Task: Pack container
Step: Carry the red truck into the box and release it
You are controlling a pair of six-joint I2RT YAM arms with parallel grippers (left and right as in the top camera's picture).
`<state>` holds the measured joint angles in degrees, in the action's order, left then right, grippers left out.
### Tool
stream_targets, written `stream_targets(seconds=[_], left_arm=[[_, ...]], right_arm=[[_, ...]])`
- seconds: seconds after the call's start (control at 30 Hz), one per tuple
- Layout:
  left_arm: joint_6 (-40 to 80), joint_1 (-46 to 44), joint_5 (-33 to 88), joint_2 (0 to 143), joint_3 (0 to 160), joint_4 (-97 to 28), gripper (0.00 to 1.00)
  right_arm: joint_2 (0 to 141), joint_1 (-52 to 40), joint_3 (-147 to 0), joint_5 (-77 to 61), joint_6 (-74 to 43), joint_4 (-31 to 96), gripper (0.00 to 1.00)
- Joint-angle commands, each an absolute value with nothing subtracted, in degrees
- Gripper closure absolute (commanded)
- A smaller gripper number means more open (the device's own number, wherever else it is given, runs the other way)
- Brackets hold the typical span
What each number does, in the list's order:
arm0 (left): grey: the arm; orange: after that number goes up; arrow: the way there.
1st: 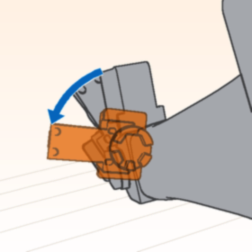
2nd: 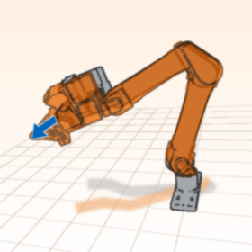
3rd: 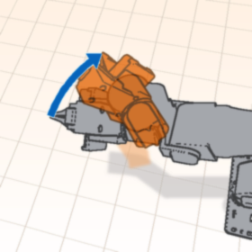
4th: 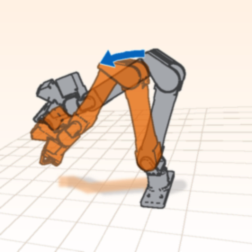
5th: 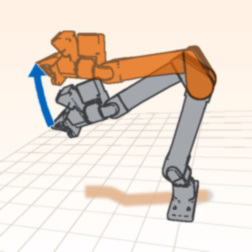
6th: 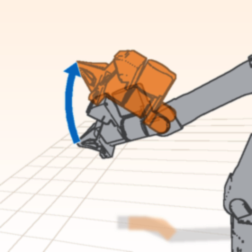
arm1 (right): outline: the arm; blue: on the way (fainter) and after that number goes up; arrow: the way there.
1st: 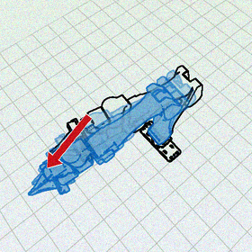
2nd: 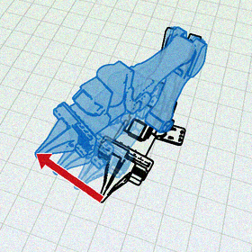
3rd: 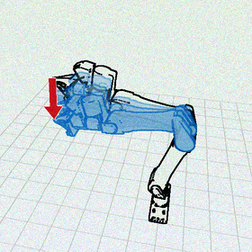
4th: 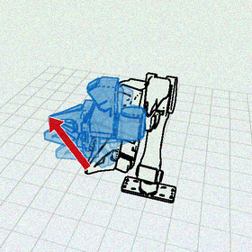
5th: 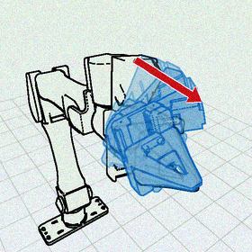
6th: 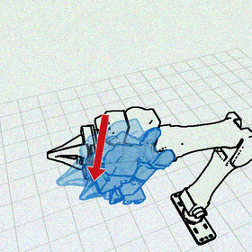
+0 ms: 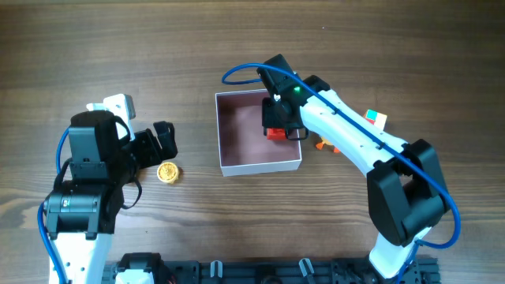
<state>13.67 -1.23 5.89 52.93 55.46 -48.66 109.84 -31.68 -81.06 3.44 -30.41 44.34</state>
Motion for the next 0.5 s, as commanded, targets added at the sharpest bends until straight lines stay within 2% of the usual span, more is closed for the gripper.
stream_targets(seconds=[0.0,0.03,0.07,0.17,0.33,0.47], left_arm=[[14.2,-1.6,6.6,52.8,56.7,-48.7,0.00],[14.2,-1.6,6.6,52.9,56.7,-48.7,0.00],[14.2,-1.6,6.6,52.9,56.7,-48.7,0.00],[14.2,-1.6,6.6,52.9,56.7,-48.7,0.00],[14.2,-1.6,6.6,52.9,56.7,-48.7,0.00],[14.2,-1.6,6.6,52.9,56.7,-48.7,0.00]], right_arm=[[110.2,-31.6,-81.5,2.9,-30.2,43.4,0.57],[110.2,-31.6,-81.5,2.9,-29.3,43.3,0.33],[110.1,-31.6,-81.5,2.9,-28.3,43.4,0.30],[109.0,-31.6,-81.6,3.0,-28.3,43.4,0.25],[100.5,-31.6,-86.6,3.9,-24.5,47.7,0.25],[86.5,-29.4,-91.8,17.4,-29.0,56.4,0.17]])
